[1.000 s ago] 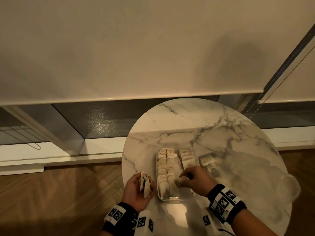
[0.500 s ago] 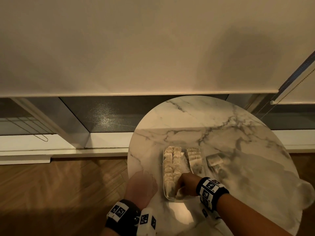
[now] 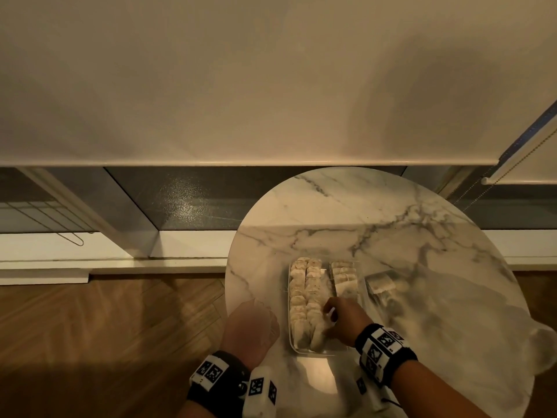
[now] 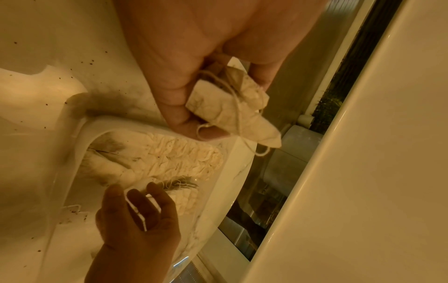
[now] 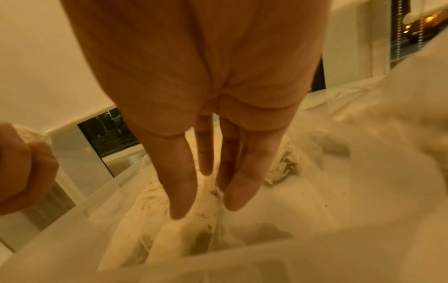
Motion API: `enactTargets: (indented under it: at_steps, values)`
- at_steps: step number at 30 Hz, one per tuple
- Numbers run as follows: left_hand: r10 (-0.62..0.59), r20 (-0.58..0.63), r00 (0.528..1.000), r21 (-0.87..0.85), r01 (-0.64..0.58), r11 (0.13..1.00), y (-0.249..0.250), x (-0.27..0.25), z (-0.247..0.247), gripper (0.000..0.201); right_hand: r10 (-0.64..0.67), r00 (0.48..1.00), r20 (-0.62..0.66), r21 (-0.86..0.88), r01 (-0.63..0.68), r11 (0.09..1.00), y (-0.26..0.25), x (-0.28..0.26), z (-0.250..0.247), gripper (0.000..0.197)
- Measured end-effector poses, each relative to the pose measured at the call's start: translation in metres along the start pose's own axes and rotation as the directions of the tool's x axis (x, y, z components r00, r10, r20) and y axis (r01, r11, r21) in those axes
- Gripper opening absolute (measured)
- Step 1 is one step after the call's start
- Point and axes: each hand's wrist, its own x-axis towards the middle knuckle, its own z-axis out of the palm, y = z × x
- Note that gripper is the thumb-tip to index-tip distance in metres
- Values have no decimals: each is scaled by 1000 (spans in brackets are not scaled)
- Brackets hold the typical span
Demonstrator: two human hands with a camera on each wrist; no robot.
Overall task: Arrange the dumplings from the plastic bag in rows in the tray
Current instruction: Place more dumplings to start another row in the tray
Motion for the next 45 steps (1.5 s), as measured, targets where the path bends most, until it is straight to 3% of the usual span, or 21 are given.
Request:
enactTargets:
  at_steps: [2, 6, 11, 15, 23, 27, 34, 40, 45]
  values:
    - [-6, 6, 1000, 13, 6, 1000, 1, 1, 0, 17, 73, 996, 45, -15, -73, 997, 4, -1, 2, 46]
    - [-14, 12, 1000, 21, 13, 1000, 1, 2, -1, 16, 139, 985, 99, -18, -138, 990, 2, 1, 5, 29]
    - [-10, 4, 1000, 26, 10, 1000, -1, 0, 0, 17, 169, 982, 78, 42, -173, 984, -8, 4, 7, 13]
    - [-10, 2, 1000, 23, 10, 1000, -1, -1, -1, 16, 170, 980, 102, 33, -174, 984, -14, 5, 7, 18]
    - [7, -9, 1000, 35, -7, 999, -1, -4, -1, 13, 215, 964, 154, 78, -229, 970, -17, 1, 8, 46]
    - [8, -10, 1000, 40, -8, 999, -1, -3, -2, 13, 233, 960, 156, 62, -245, 967, -21, -3, 11, 74]
    - [14, -2, 1000, 36, -14, 999, -2, -4, -3, 12, 211, 968, 139, -62, -204, 977, -26, 0, 11, 61]
    - [6, -5, 1000, 38, -6, 999, -3, -4, -4, 13, 192, 977, 97, -43, -188, 981, -25, 4, 17, 64]
    - [12, 2, 1000, 42, -12, 999, -4, -4, -2, 12, 208, 962, 174, 1, -212, 977, -28, 7, 12, 64]
